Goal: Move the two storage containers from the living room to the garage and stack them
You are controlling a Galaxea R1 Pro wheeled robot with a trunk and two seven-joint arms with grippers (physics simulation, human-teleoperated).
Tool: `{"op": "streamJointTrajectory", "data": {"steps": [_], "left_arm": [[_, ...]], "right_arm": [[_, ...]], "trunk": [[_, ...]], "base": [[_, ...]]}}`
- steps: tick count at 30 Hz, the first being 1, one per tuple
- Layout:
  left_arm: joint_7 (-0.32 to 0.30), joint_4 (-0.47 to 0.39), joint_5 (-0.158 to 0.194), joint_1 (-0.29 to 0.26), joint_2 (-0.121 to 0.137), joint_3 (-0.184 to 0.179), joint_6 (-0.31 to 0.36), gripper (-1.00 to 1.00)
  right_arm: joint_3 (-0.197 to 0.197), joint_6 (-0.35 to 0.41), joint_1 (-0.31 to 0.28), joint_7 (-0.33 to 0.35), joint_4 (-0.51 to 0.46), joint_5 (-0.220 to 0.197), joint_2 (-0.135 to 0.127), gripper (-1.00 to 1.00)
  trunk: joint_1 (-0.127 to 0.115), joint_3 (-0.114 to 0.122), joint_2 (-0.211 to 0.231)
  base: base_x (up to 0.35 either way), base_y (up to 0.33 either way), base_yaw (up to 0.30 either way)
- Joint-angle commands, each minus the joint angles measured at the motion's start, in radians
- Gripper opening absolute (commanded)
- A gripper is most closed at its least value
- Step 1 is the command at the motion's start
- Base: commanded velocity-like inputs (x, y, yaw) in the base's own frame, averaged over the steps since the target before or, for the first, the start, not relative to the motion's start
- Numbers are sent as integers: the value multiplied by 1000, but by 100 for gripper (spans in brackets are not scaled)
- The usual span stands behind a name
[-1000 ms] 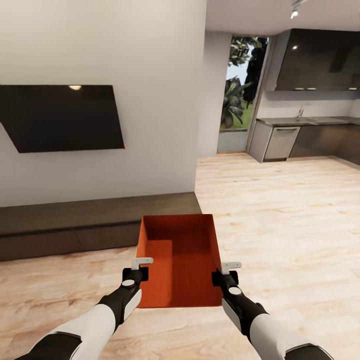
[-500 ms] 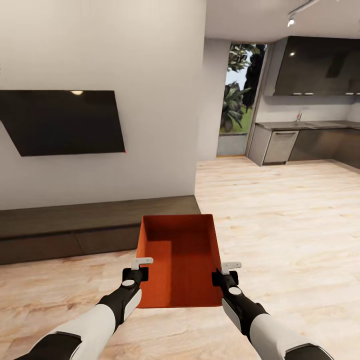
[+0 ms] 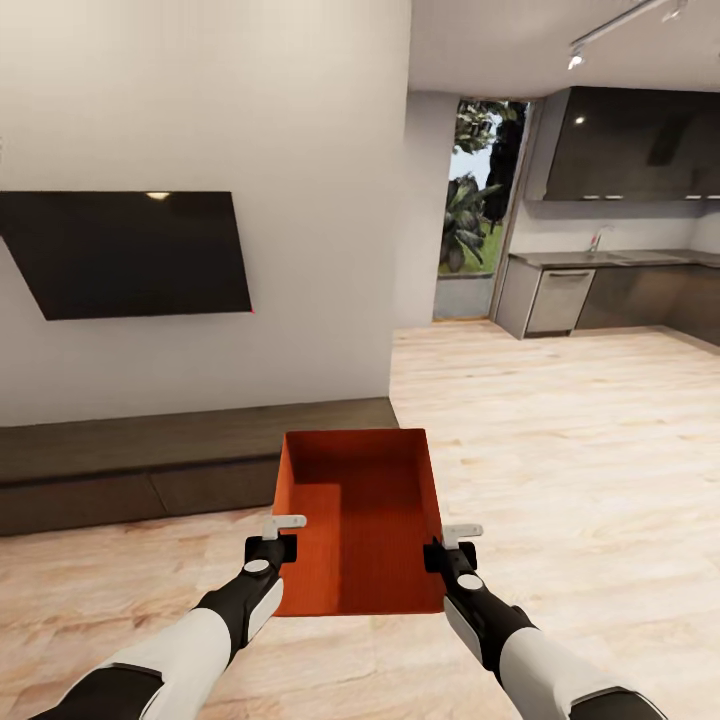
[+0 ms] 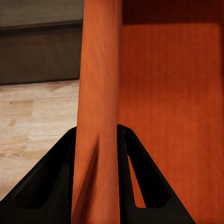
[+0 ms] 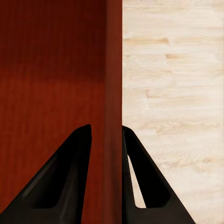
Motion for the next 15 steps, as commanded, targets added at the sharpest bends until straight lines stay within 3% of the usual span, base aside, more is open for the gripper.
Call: {"op": "streamJointTrajectory", "data": {"steps": [1, 15], "left_arm": [[19, -5, -10, -2, 1, 33, -37, -100], [19, -5, -10, -2, 1, 33, -37, -100]], "right_arm": [[-15, -6, -1, -75, 10, -16, -1, -100], [-14, -6, -1, -79, 10, -16, -1, -100]], "trunk": [[0, 0, -1], [0, 22, -1]], "base": [[0, 0, 0], [0, 0, 0]]}}
